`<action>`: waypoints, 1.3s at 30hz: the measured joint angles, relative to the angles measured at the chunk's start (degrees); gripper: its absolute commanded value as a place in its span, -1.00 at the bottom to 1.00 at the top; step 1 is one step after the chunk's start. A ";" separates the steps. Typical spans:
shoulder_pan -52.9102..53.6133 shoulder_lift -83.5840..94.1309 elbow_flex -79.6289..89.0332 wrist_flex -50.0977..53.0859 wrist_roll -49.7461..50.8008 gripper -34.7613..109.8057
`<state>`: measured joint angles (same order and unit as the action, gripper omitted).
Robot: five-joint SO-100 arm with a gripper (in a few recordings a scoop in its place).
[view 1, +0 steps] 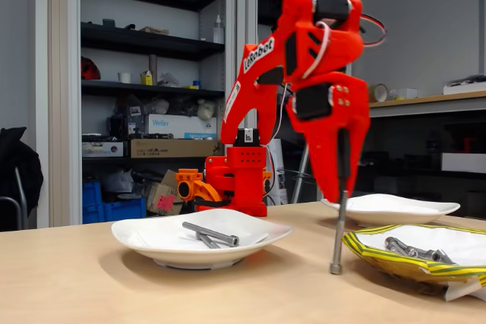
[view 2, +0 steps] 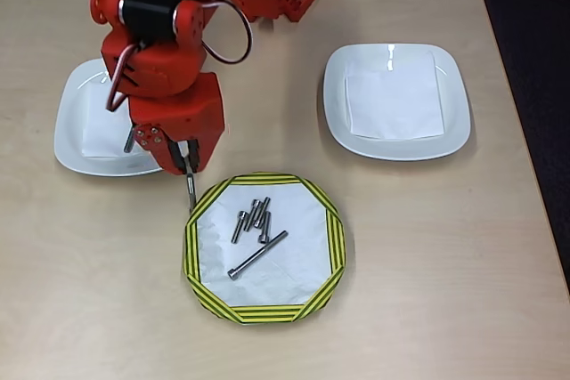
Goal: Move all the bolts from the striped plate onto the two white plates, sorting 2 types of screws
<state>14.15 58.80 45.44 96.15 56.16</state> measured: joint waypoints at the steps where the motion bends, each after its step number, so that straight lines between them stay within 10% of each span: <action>1: 1.14 1.76 1.58 0.88 -1.32 -0.52; 23: 9.93 15.73 21.36 -5.01 -10.37 -0.39; 39: 12.48 -10.28 -0.35 -16.70 -15.56 -0.35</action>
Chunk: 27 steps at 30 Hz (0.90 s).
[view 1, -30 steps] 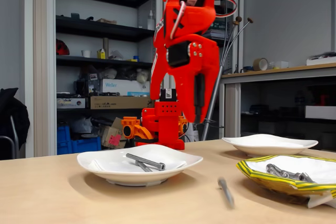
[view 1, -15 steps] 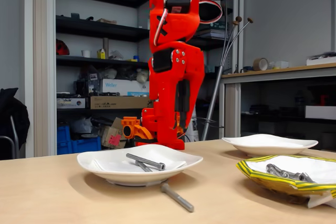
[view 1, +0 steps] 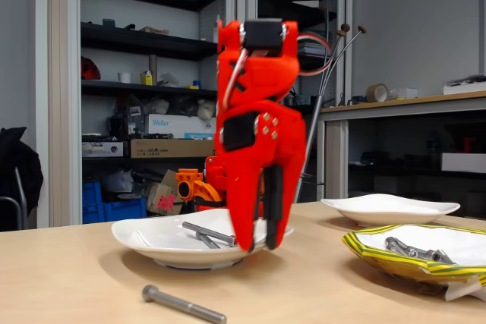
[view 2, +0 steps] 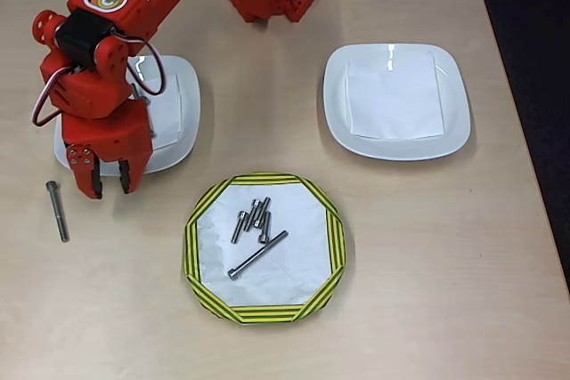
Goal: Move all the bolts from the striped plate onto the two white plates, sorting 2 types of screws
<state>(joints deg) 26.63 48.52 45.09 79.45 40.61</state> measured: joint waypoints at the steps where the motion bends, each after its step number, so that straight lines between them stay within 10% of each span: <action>1: 1.05 -1.85 -2.46 0.26 -1.05 -0.35; 16: -5.80 -4.48 -8.44 1.58 -1.58 -0.32; 27: -22.59 3.34 -3.60 -3.78 17.23 -0.34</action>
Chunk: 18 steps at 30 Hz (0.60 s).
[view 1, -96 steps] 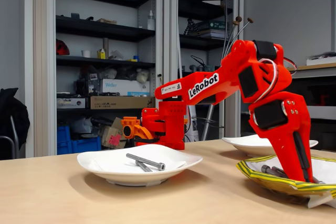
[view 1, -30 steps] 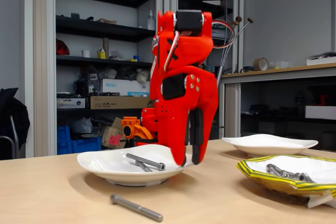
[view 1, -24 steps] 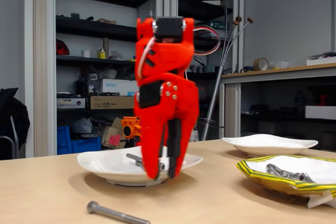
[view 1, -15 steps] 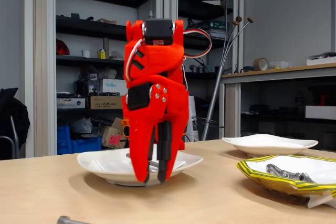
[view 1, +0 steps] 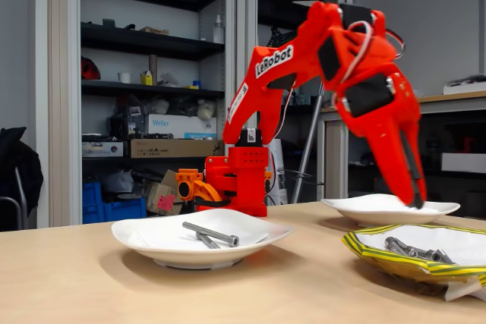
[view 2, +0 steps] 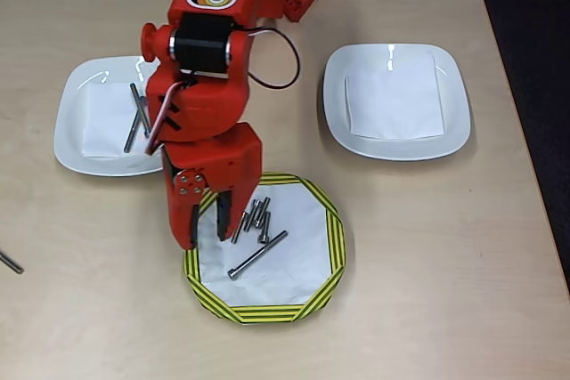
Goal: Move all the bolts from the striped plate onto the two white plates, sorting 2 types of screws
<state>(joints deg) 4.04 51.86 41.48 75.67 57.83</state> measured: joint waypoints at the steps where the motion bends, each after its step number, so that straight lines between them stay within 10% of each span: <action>1: -0.88 0.09 0.44 -0.53 1.49 -0.33; 18: -4.39 -4.22 4.22 -15.03 34.72 -0.30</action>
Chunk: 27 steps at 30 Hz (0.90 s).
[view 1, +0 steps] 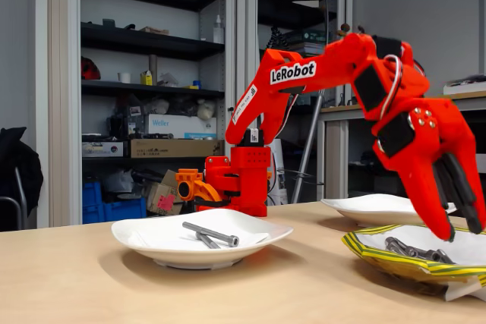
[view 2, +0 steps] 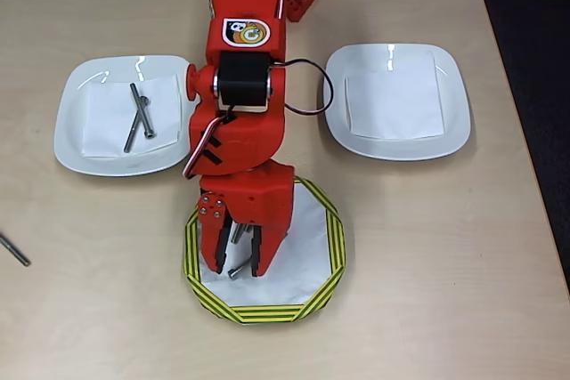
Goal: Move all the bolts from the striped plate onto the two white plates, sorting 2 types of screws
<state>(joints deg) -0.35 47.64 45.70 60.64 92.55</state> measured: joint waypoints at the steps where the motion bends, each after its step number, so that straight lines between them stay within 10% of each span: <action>1: -0.53 -0.26 -0.09 -0.53 1.49 -0.30; 27: -1.14 6.59 19.25 -7.03 7.12 -0.33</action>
<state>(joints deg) -1.49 54.23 64.95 53.61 99.67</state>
